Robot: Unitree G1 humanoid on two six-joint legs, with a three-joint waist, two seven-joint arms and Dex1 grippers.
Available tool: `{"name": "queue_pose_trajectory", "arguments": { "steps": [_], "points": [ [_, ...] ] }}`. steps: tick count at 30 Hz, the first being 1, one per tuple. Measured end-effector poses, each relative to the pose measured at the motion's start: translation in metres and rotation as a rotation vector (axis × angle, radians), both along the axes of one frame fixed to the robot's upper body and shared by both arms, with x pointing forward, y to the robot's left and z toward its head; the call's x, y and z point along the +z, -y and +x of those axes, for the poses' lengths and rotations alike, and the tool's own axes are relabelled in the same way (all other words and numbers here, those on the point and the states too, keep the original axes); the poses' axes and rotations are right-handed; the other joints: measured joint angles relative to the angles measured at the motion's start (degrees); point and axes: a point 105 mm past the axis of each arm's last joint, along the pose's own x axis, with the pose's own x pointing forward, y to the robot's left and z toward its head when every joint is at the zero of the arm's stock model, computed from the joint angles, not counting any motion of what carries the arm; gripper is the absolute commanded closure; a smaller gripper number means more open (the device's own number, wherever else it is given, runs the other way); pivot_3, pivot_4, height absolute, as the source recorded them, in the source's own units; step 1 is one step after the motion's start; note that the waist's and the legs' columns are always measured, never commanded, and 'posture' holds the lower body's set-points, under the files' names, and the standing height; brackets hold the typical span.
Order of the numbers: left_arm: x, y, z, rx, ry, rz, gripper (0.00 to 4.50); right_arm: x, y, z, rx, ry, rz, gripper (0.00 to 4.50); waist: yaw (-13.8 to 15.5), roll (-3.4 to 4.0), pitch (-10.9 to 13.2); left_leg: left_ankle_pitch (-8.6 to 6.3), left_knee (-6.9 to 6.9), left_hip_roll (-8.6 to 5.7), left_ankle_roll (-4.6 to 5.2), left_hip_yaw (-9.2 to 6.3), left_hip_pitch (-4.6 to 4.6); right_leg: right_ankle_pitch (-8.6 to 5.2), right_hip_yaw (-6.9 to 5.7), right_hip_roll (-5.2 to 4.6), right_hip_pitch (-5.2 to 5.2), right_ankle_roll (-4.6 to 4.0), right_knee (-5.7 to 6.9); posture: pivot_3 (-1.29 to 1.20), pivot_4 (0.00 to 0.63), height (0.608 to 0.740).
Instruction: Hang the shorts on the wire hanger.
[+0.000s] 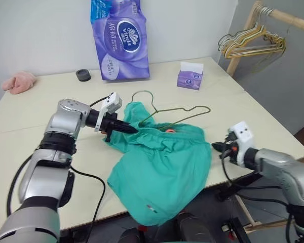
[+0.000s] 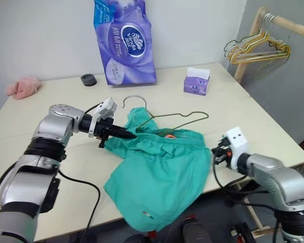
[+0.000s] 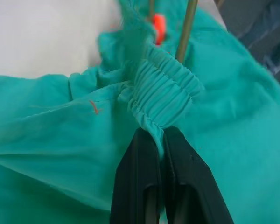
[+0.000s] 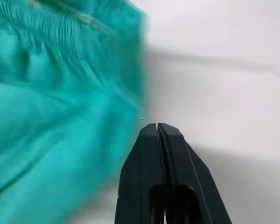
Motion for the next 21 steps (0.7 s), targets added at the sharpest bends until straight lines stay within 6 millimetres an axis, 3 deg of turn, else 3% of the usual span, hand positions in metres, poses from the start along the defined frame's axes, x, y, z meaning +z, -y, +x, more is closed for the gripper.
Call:
{"name": "queue_pose_trajectory", "arguments": {
  "steps": [2,5,10,14,18,21],
  "points": [
    [-0.004,-0.004,-0.004,-0.014,-0.011,0.030,4.50,0.010,0.009,0.000,-0.020,0.027,-0.013,4.47,0.09,0.00,0.00,0.00,0.01,-0.01,0.00,-0.01,0.01,0.00,-0.03,0.02,0.00,0.00,0.05,-0.24,0.077,0.740],
    [-0.008,-0.001,-0.005,-0.045,-0.007,0.047,4.50,0.019,0.006,-0.004,0.011,0.053,-0.011,4.47,0.25,0.01,-0.01,0.01,0.04,-0.03,0.00,0.00,0.00,0.02,-0.02,0.05,0.01,-0.03,0.05,-0.25,0.077,0.740],
    [-0.005,0.005,0.006,-0.016,-0.005,-0.007,4.50,0.019,-0.023,-0.021,0.158,0.045,0.029,4.47,0.20,0.00,-0.01,0.01,0.05,-0.06,0.01,0.05,-0.03,0.02,-0.04,0.09,0.01,-0.02,-0.03,-0.26,0.078,0.740],
    [-0.005,0.010,0.011,-0.005,0.015,-0.023,4.50,0.006,-0.035,-0.019,0.159,0.014,0.072,3.62,0.00,0.01,0.00,0.01,0.06,-0.07,0.01,0.18,-0.01,0.02,0.02,0.07,0.00,-0.03,-0.02,-0.26,0.080,0.740],
    [-0.007,0.007,0.013,0.017,0.015,-0.024,4.50,0.002,-0.042,-0.016,0.177,-0.001,0.087,2.25,-0.30,0.00,0.00,0.01,0.06,-0.05,0.01,0.15,0.00,0.02,0.04,0.07,-0.01,-0.03,0.01,-0.26,0.081,0.740],
    [-0.007,0.008,0.013,0.020,0.016,-0.032,4.50,0.009,-0.049,0.001,0.183,0.014,0.104,1.23,-0.70,0.01,0.00,0.01,0.07,-0.06,0.01,0.18,0.01,0.04,0.02,0.07,-0.01,-0.04,0.00,-0.25,0.081,0.740]
  ]
}}
